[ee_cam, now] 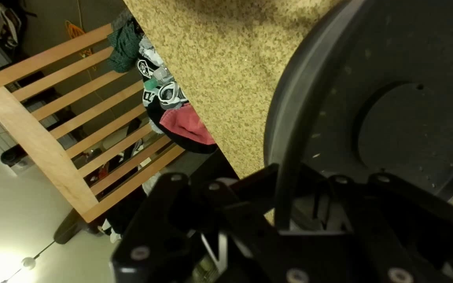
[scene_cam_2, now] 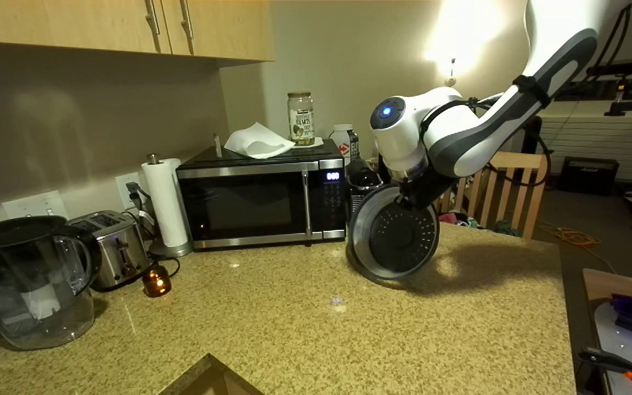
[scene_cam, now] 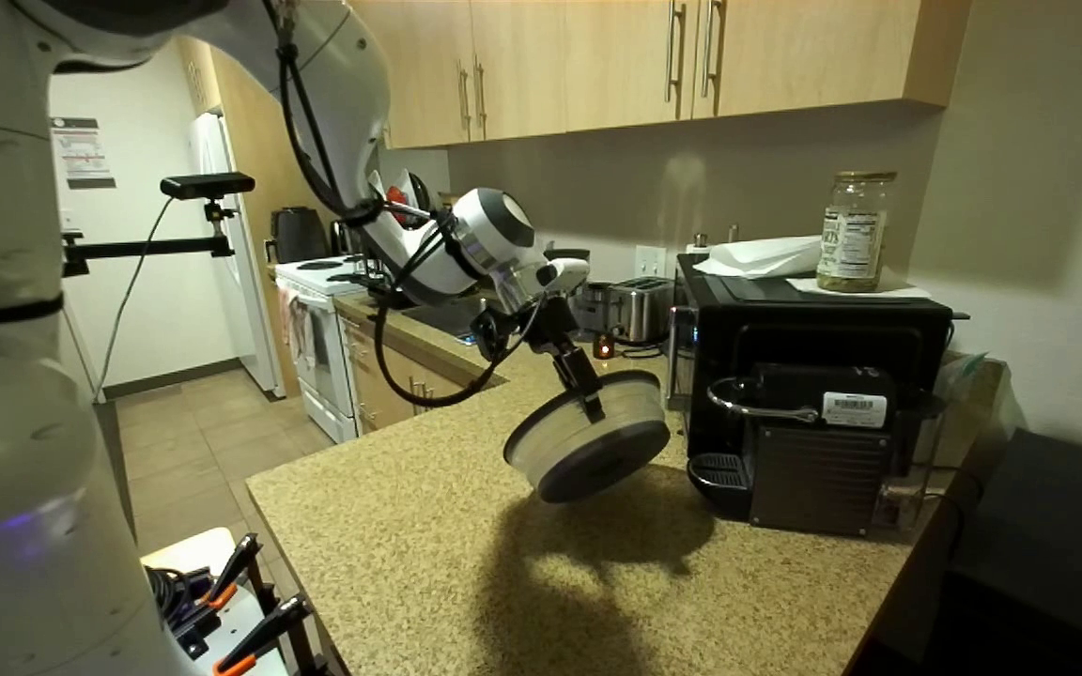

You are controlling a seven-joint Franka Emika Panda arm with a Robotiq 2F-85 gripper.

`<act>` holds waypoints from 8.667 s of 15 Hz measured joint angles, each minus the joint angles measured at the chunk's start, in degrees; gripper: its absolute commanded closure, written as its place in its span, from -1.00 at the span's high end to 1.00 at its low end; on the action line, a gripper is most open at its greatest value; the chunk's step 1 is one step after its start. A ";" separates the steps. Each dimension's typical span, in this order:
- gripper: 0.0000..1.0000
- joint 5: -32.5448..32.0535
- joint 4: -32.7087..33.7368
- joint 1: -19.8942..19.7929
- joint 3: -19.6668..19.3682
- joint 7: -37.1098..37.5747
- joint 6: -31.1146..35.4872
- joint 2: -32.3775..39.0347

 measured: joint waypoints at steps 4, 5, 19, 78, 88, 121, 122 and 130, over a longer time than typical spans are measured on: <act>-0.92 -0.86 0.17 -0.33 1.92 0.60 -3.08 -1.04; -0.93 -0.99 0.22 -0.43 2.27 0.60 -3.69 -1.45; -0.93 -14.29 0.51 -0.29 9.55 6.06 -20.01 -2.39; -0.93 -45.71 5.18 5.13 16.01 20.99 -52.67 29.14; -0.93 -38.06 3.78 2.06 21.85 20.98 -37.57 29.07; 1.00 -16.99 0.67 -2.51 18.43 11.30 2.86 18.95; 1.00 -15.71 0.58 -2.63 18.33 10.52 4.56 18.16; 1.00 -4.99 -0.25 -2.70 14.84 3.43 8.41 11.96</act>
